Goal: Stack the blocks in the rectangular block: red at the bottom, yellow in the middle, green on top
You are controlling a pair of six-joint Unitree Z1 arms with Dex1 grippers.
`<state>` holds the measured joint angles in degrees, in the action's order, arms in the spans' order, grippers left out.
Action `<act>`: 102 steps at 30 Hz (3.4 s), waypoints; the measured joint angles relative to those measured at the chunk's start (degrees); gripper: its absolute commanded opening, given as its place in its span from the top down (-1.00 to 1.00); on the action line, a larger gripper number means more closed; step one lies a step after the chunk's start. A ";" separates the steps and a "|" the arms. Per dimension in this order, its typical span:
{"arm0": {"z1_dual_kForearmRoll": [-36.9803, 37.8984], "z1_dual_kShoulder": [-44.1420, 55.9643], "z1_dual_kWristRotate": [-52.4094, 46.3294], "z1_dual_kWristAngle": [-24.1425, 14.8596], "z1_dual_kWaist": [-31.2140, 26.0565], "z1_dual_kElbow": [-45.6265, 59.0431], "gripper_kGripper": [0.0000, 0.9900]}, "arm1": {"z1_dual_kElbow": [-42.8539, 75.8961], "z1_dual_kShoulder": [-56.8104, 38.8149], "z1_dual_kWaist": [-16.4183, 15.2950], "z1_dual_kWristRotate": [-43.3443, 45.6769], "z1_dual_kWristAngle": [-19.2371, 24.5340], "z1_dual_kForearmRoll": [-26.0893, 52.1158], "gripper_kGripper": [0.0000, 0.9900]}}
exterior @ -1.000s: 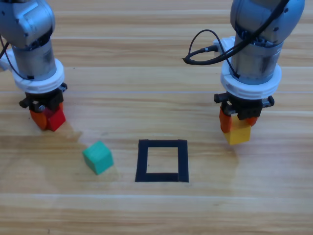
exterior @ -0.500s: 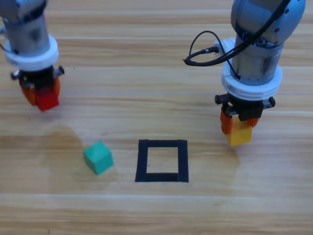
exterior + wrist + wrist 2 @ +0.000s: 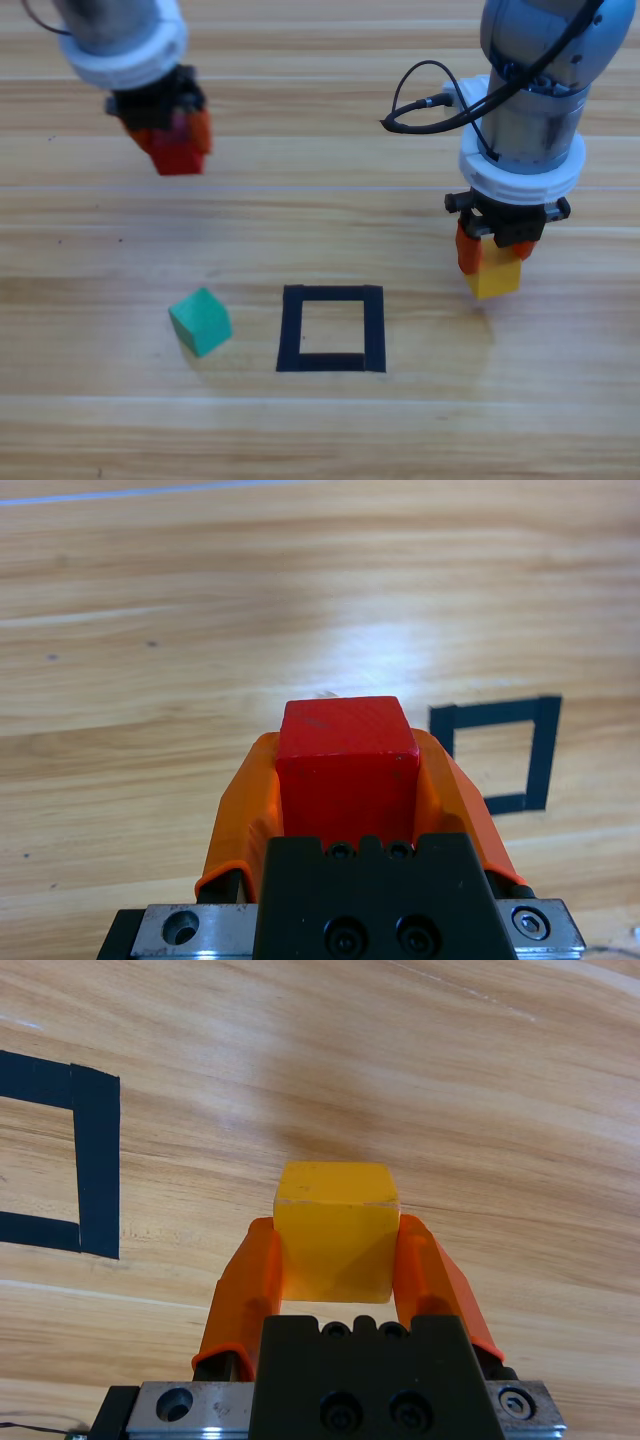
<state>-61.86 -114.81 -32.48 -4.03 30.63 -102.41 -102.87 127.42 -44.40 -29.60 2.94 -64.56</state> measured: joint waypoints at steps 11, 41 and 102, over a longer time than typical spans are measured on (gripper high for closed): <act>-3.11 -4.86 1.62 -1.06 11.89 -2.90 1.00 | 0.84 -0.10 0.00 -0.03 0.00 0.00 0.78; -6.35 -11.30 -22.80 1.22 20.03 -6.82 1.00 | 1.54 -6.27 0.06 0.00 0.40 0.10 0.78; -3.15 -18.02 -23.17 -0.31 22.33 -9.28 1.00 | 2.69 -6.28 0.08 0.20 0.50 1.58 0.78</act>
<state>-65.00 -132.83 -55.66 -4.33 52.96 -111.70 -100.18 121.14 -44.32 -29.41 3.45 -62.98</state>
